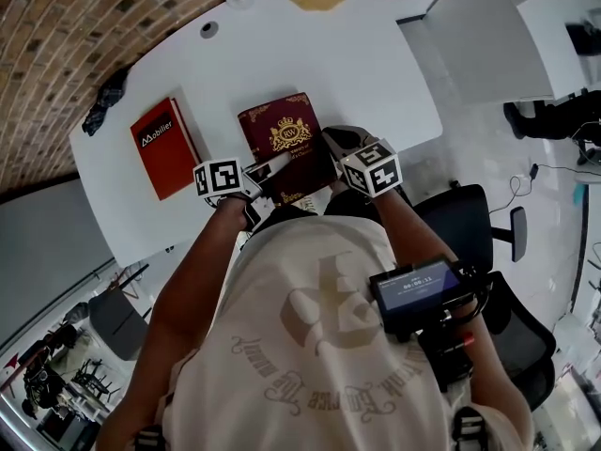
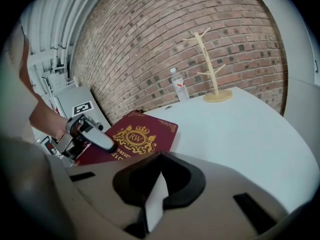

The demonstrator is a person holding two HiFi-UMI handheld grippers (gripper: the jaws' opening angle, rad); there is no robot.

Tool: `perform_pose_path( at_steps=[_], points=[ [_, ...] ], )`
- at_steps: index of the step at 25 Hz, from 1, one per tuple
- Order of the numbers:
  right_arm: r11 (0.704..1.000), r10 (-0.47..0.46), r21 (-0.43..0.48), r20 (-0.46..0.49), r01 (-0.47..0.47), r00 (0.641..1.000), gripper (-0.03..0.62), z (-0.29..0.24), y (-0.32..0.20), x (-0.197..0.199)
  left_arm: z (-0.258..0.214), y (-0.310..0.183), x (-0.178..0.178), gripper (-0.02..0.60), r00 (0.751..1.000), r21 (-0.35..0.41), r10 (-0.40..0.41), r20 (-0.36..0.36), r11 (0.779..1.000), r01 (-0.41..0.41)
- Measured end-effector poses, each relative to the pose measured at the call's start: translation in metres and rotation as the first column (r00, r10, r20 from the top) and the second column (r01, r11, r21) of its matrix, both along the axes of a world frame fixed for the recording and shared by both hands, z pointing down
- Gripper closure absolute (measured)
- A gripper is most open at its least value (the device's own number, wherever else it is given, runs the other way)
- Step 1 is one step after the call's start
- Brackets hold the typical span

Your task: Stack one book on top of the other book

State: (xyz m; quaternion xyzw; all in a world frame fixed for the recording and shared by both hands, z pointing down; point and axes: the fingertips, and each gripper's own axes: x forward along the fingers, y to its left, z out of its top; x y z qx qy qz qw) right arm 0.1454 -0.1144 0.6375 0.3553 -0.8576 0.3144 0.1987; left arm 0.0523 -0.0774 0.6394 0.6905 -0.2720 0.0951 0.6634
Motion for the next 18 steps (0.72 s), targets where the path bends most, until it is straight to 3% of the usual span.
perform_pose_path(
  at_steps=[5,18],
  points=[
    [0.998,-0.018,0.061,0.001,0.018,1.000,0.572,-0.019,-0.002,-0.006,-0.007,0.005,-0.006,0.348,1.000,0.031,-0.012,-0.019,0.999,0.013],
    [0.987,-0.051,0.151,0.005,0.049,0.999,0.572,-0.063,0.000,-0.019,-0.036,0.002,-0.040,0.348,0.987,0.126,-0.145,-0.072,0.980,0.153]
  ],
)
